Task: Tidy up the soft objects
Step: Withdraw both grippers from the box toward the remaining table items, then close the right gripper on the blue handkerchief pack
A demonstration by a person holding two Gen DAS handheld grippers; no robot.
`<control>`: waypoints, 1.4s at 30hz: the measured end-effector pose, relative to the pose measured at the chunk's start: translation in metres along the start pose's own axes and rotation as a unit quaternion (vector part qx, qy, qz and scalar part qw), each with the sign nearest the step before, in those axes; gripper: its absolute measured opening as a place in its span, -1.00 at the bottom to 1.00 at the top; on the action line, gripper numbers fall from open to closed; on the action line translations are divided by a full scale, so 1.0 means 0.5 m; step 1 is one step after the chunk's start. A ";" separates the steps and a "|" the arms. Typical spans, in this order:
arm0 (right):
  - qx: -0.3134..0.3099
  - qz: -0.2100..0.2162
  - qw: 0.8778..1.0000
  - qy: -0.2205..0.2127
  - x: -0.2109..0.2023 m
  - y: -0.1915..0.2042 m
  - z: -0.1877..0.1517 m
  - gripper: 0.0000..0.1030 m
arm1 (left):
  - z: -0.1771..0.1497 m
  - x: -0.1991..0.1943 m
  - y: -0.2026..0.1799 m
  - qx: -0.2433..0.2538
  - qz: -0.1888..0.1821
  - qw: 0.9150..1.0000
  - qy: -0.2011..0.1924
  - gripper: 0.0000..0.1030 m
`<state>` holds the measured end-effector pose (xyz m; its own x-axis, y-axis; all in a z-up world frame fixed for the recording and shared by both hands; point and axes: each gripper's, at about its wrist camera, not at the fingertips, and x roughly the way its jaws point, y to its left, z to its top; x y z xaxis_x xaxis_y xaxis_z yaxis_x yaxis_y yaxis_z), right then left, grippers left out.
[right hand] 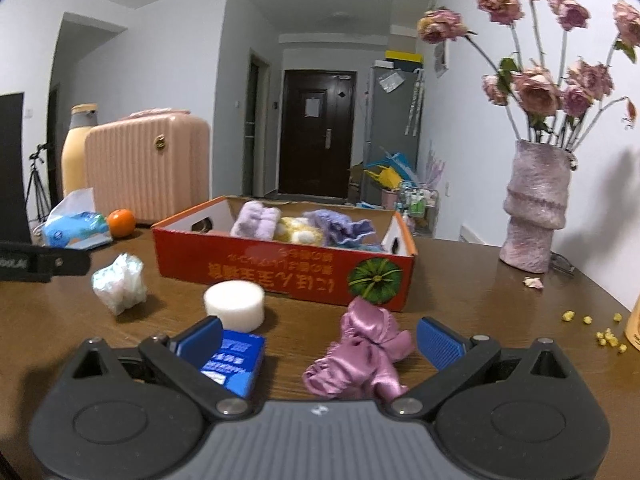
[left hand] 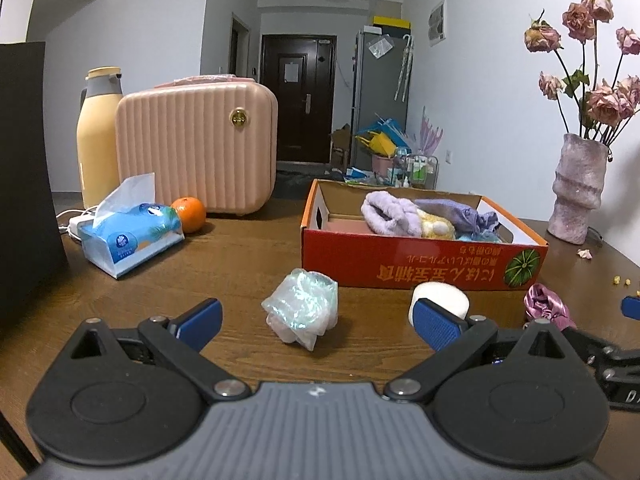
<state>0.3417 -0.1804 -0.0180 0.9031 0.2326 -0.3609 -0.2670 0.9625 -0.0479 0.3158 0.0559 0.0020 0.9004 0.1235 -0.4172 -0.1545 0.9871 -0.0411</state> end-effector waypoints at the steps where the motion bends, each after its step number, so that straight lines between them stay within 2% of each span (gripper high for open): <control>1: -0.006 0.003 1.000 0.002 0.003 0.008 -0.002 1.00 | -0.001 0.002 0.000 0.002 -0.001 1.000 0.001 1.00; 11: -0.044 0.039 0.998 0.036 0.042 0.093 -0.011 1.00 | -0.004 0.018 0.038 0.013 0.005 1.000 0.012 1.00; 17: -0.039 0.044 0.997 0.058 0.077 0.114 -0.008 0.96 | -0.005 0.025 0.073 0.017 0.013 1.000 0.015 1.00; 19: -0.036 0.042 0.996 0.068 0.090 0.119 -0.007 0.84 | -0.004 0.028 0.086 0.017 0.014 1.000 0.017 1.00; 27: -0.011 0.034 0.993 0.109 0.139 0.121 -0.006 0.62 | 0.000 0.040 0.143 0.014 0.027 0.999 0.024 1.00; 32: 0.004 0.034 0.990 0.133 0.166 0.118 -0.007 0.39 | 0.000 0.047 0.168 0.015 0.036 0.999 0.028 1.00; 35: 0.005 0.036 0.990 0.138 0.173 0.119 -0.009 0.27 | 0.000 0.051 0.179 0.012 0.038 0.999 0.031 1.00; 39: 0.007 0.040 0.990 0.135 0.177 0.123 -0.007 0.01 | 0.001 0.050 0.182 0.012 0.038 0.999 0.030 1.00; 42: 0.006 0.042 0.990 0.133 0.178 0.127 -0.006 -0.01 | 0.001 0.048 0.183 0.013 0.037 0.999 0.028 1.00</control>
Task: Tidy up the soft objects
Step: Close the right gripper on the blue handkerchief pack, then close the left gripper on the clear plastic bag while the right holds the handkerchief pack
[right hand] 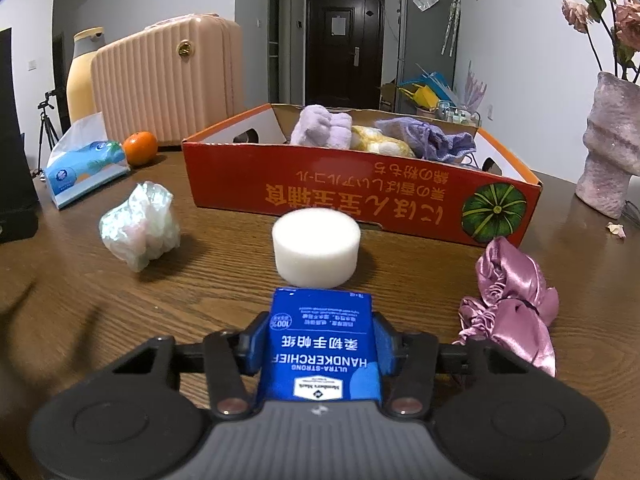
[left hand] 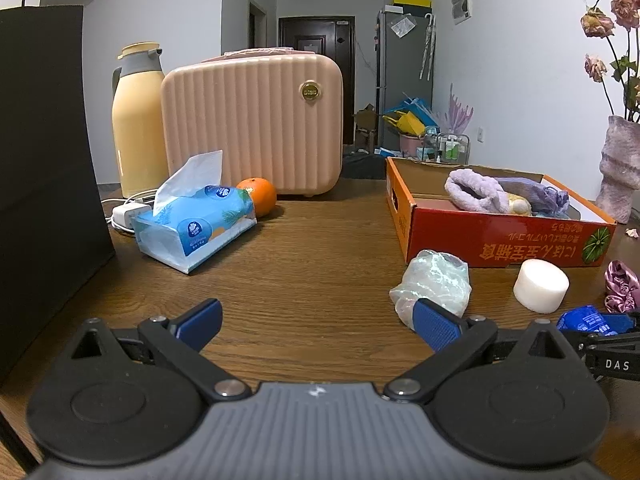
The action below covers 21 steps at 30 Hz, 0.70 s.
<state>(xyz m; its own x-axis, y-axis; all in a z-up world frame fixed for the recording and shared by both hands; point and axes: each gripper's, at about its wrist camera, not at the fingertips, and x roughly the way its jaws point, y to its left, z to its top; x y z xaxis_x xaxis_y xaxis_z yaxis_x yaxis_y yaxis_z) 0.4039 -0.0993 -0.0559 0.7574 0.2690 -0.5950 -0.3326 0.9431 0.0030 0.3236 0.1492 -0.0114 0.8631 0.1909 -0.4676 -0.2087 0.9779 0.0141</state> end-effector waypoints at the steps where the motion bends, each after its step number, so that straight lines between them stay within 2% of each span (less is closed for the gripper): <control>1: -0.001 0.001 1.000 -0.001 0.000 0.001 0.000 -0.01 | 0.000 0.001 -0.001 0.000 0.000 1.000 0.000 1.00; 21: 0.000 0.003 0.999 -0.048 -0.036 -0.012 0.010 -0.02 | -0.005 0.019 -0.012 0.008 0.019 1.000 0.005 1.00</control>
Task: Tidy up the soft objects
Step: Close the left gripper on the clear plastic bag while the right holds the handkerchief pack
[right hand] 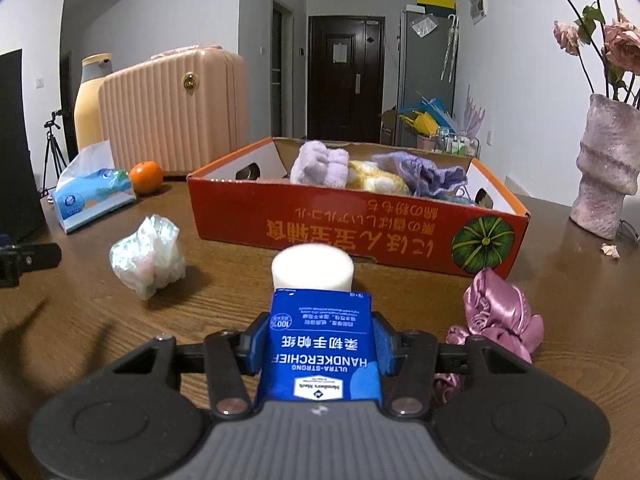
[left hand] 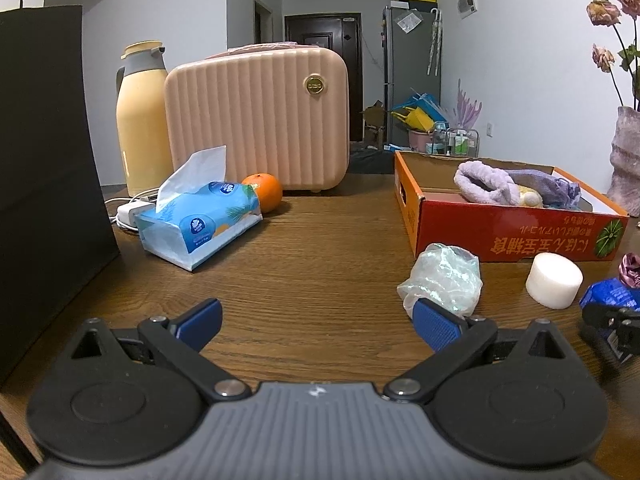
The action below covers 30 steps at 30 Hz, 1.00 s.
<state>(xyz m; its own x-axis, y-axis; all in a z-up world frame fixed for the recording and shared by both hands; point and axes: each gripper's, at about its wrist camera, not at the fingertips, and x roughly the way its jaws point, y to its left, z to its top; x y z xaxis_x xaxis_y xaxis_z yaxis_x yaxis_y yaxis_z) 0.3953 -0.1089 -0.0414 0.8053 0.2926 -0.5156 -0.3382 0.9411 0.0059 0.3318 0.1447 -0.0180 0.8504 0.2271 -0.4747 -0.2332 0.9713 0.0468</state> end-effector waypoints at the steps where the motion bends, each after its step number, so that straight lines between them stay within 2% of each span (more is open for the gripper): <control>1: -0.001 0.000 1.000 -0.003 -0.001 -0.002 0.001 -0.02 | 0.000 0.001 -0.003 0.002 0.001 1.000 0.000 1.00; 12: 0.001 -0.007 1.000 -0.015 0.010 -0.031 0.013 -0.02 | 0.006 0.018 -0.033 0.002 -0.003 1.000 0.006 1.00; 30: 0.003 -0.027 0.999 -0.035 0.040 -0.103 0.034 -0.02 | 0.024 0.079 -0.134 0.024 -0.037 0.999 0.027 1.00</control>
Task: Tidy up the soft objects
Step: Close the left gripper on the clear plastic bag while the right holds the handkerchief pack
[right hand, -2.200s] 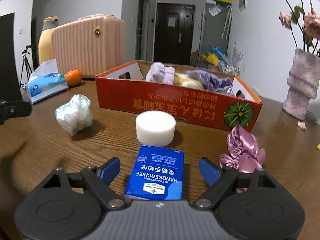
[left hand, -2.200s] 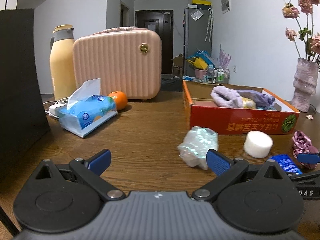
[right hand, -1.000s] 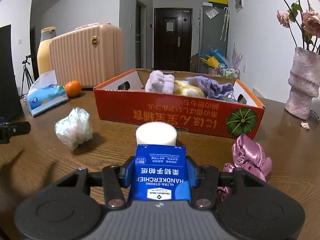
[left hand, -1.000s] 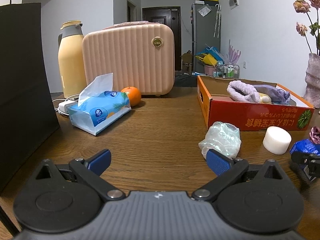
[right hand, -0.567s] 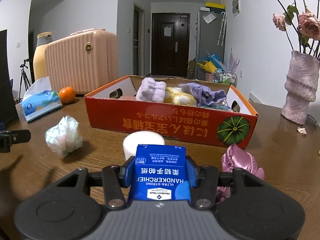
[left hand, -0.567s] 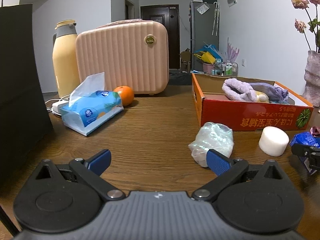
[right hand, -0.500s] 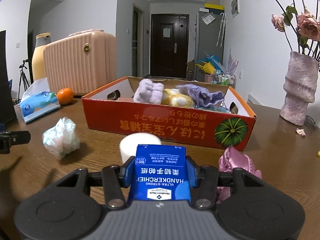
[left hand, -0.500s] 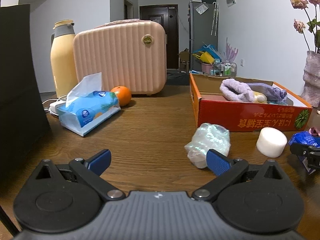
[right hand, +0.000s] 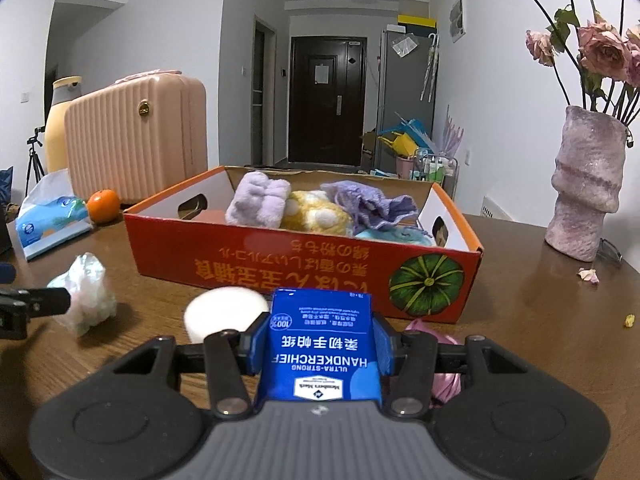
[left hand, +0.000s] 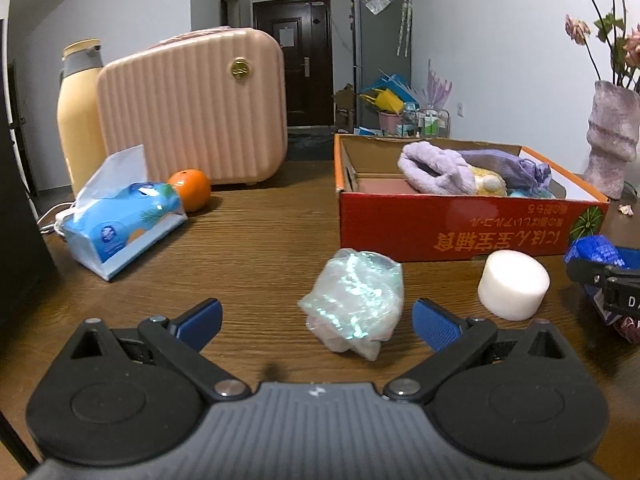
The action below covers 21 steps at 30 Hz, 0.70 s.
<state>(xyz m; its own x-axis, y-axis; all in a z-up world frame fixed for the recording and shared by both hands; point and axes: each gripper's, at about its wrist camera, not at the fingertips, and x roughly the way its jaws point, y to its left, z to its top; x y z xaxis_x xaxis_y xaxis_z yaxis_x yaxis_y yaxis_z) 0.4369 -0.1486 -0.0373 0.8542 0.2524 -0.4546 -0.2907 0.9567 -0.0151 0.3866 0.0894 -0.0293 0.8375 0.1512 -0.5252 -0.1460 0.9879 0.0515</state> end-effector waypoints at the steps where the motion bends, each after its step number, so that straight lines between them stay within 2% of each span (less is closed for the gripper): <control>1: 0.000 0.000 1.000 -0.001 0.001 -0.003 0.001 -0.02 | 0.002 0.005 -0.003 0.001 -0.005 1.000 0.003 1.00; 14: 0.001 -0.002 1.000 -0.011 0.001 -0.014 0.001 -0.01 | 0.026 0.070 -0.028 0.014 -0.002 1.000 0.009 1.00; 18: 0.002 -0.003 1.000 -0.013 0.001 -0.014 0.000 -0.01 | 0.024 0.076 -0.030 0.018 -0.013 1.000 0.016 0.69; 21: 0.001 -0.005 1.000 -0.016 0.000 -0.013 -0.001 -0.01 | 0.022 0.080 -0.032 0.020 -0.017 0.999 0.022 0.53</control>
<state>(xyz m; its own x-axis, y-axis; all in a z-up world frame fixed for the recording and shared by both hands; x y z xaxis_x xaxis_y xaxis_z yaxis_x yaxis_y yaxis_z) 0.4388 -0.1549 -0.0376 0.8702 0.2474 -0.4260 -0.2816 0.9594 -0.0182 0.4284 0.0801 -0.0418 0.8173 0.1178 -0.5641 -0.0964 0.9930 0.0677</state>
